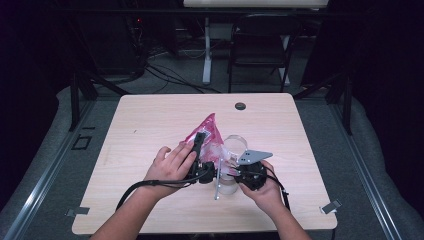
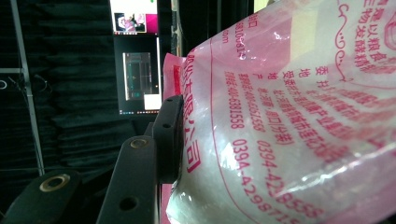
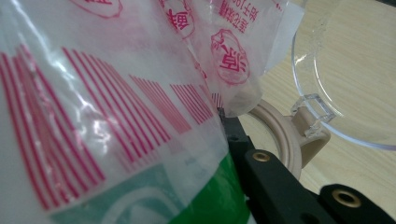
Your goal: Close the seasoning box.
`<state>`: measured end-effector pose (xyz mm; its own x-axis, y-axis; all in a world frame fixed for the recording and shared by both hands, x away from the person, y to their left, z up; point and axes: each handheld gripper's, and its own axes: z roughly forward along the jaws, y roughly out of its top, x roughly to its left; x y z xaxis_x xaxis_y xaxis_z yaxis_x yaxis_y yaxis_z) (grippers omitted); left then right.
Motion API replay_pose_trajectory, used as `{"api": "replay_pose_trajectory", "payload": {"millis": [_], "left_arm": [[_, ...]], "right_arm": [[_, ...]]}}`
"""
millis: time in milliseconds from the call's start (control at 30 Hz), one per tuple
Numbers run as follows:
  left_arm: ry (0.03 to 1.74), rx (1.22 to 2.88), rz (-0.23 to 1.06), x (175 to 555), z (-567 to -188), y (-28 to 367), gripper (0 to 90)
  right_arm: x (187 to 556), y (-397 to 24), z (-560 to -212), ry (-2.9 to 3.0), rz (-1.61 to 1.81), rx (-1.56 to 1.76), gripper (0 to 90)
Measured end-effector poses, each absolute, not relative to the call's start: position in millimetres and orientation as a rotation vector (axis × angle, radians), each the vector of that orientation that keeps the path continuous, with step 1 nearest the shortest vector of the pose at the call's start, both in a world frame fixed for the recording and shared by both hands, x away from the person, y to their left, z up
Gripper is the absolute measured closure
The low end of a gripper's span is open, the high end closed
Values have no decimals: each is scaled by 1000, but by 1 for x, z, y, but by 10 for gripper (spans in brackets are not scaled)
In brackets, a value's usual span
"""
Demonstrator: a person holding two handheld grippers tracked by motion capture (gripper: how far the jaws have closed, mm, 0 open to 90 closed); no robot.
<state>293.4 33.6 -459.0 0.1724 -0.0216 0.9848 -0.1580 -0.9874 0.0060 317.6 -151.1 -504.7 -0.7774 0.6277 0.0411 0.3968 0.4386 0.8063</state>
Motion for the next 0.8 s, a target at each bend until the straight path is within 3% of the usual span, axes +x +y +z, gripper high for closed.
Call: {"api": "replay_pose_trajectory", "payload": {"millis": [800], "left_arm": [[-197, 2353, 1938, 293, -458, 37, 615]], "right_arm": [[317, -152, -503, 2428, 1238, 874, 900]]}}
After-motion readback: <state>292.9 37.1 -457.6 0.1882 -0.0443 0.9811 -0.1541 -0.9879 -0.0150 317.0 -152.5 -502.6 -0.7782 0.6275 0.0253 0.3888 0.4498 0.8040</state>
